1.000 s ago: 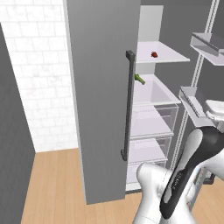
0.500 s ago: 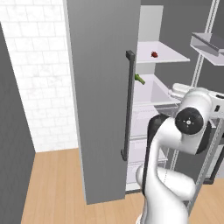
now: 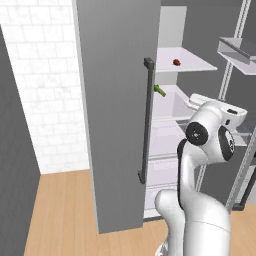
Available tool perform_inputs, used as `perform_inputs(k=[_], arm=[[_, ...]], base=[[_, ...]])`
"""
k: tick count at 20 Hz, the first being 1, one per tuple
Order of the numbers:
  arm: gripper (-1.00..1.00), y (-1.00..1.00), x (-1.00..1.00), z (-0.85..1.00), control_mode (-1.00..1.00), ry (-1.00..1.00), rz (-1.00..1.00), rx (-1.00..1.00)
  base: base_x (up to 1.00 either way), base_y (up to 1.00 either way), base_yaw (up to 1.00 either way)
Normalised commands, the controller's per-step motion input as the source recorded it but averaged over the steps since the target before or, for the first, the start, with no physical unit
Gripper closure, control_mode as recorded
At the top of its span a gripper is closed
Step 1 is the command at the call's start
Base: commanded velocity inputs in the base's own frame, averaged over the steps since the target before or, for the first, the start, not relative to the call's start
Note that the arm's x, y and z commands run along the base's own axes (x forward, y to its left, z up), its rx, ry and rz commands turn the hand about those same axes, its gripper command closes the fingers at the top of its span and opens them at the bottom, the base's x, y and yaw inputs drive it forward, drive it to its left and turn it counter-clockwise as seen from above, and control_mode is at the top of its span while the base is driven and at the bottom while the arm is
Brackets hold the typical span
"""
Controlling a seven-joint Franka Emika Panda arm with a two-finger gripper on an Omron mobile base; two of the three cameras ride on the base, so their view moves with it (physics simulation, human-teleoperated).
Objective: Take the strawberry from the fridge and place it on top of the pancake, located on the dining counter.
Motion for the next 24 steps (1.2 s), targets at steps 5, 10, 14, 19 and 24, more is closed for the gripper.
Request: perform_inputs(k=[5,10,14,19,24], arm=[[1.0,-0.59,0.57,-0.02,-1.0,0.08,-0.23,0.0],[1.0,-0.02,0.79,-0.37,-1.0,-0.02,-0.21,-0.01],[1.0,-0.26,0.79,-0.37,-1.0,-0.07,-0.14,0.0],[1.0,-0.49,0.26,0.06,-1.0,0.0,-0.06,0.01],[1.0,-0.41,0.29,0.02,-1.0,0.04,-0.09,0.0]], base=[[0.0,0.0,0.0],[0.0,0.0,0.0],[0.0,0.0,0.0],[0.0,0.0,0.0],[0.0,0.0,0.0]])
